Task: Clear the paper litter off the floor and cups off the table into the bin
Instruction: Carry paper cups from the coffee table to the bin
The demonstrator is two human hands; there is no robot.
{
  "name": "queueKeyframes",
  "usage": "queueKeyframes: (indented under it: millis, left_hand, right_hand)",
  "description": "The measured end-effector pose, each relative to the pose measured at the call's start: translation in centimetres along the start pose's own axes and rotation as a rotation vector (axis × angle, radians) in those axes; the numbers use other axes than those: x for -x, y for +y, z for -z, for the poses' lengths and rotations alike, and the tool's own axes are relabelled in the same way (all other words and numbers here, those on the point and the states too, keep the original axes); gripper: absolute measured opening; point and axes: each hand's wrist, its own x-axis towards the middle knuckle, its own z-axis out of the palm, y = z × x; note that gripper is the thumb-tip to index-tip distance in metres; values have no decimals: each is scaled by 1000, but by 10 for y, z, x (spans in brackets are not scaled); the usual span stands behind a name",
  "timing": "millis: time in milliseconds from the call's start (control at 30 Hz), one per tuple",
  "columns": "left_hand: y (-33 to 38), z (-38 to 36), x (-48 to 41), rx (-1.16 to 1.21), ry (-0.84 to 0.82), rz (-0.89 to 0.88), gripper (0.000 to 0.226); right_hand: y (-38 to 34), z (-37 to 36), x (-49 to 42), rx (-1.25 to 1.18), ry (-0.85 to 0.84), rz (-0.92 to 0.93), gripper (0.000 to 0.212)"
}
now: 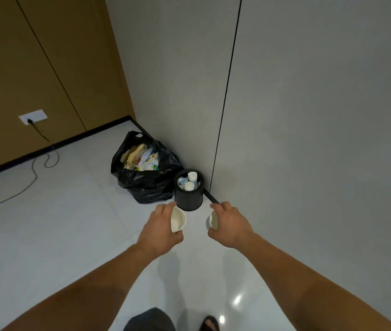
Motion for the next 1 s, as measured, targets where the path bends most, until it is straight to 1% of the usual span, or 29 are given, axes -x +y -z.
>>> queueKeyframes:
  millis: [133,300,467,600,700,800,933,1000]
  left_hand:
    - [3,-2,-72,12,-15,30,85]
    - [-4,-7,-182,79,-24,12,84]
    - [-24,-11,-310,154,-55,33,82]
    - [-44,-9,-387,194,-88,72,82]
    - [-65,-18,-429,210,-86,137,84]
    - [-86,-44,-465,228,-89,196,88]
    - [-116,-99,-511,262,-47,315,93]
    - [-130,-136,-530,303,-20,383,88]
  right_hand:
    - [19,24,-69,4,-30,2,75]
    - [36,54,-177,54,-64,2,74]
    - [43,76,-302,71,-78,-6,75]
    - [44,82,-390,75,-143,-14,78]
    - [48,76,-449,77,-196,-10,80]
    - [57,58,-506,77,-251,19,79]
    - [78,13,-587,62,-270,53,76]
    - [88,-19,-623,54,-288,68,75]
